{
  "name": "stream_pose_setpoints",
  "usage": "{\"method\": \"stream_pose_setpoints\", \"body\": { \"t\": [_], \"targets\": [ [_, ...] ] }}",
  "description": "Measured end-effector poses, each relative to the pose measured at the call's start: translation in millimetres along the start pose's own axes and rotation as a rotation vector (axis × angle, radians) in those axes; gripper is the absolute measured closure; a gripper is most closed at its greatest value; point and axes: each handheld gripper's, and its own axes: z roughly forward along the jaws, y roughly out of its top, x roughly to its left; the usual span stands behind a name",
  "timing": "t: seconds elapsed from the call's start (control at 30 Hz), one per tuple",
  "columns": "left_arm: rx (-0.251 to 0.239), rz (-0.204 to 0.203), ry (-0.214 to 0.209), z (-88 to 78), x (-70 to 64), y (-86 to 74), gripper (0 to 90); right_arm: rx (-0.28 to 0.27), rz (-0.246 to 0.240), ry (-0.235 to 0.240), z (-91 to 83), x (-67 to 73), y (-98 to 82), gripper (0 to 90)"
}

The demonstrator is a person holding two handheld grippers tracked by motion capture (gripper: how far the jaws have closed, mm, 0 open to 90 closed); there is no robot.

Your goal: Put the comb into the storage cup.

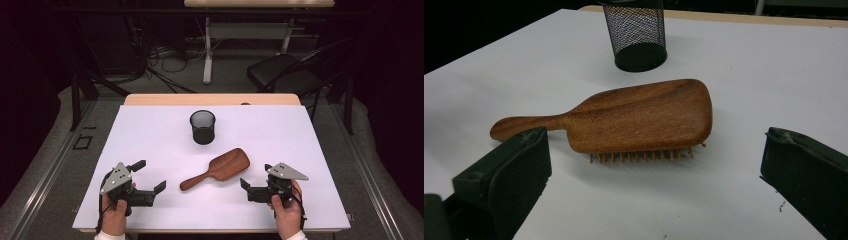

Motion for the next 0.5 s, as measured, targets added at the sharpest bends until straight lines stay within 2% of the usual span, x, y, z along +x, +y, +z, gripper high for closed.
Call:
{"method": "stream_pose_setpoints", "body": {
  "t": [0.07, 0.13, 0.33, 0.5],
  "targets": [
    [0.004, -0.01, -0.006, 0.1, 1.0, -0.3, 0.3, 0.006, 0.004, 0.006, 2.6, 1.4, 0.4, 0.0],
    [0.008, -0.024, -0.002, 1.1, 3.0, -1.2, 0.3, 0.038, 0.003, 0.01, 6.5, 4.0, 1.2, 0.0],
    [0.025, -0.036, 0.008, 4.4, 3.9, -2.5, 0.3, 0.088, -0.002, 0.026, 18.9, 10.5, 2.4, 0.0],
    [0.05, -0.049, 0.022, 8.0, 4.9, -3.7, 0.3, 0.106, -0.012, 0.036, 26.4, 15.0, 3.7, 0.0]
  ]
}}
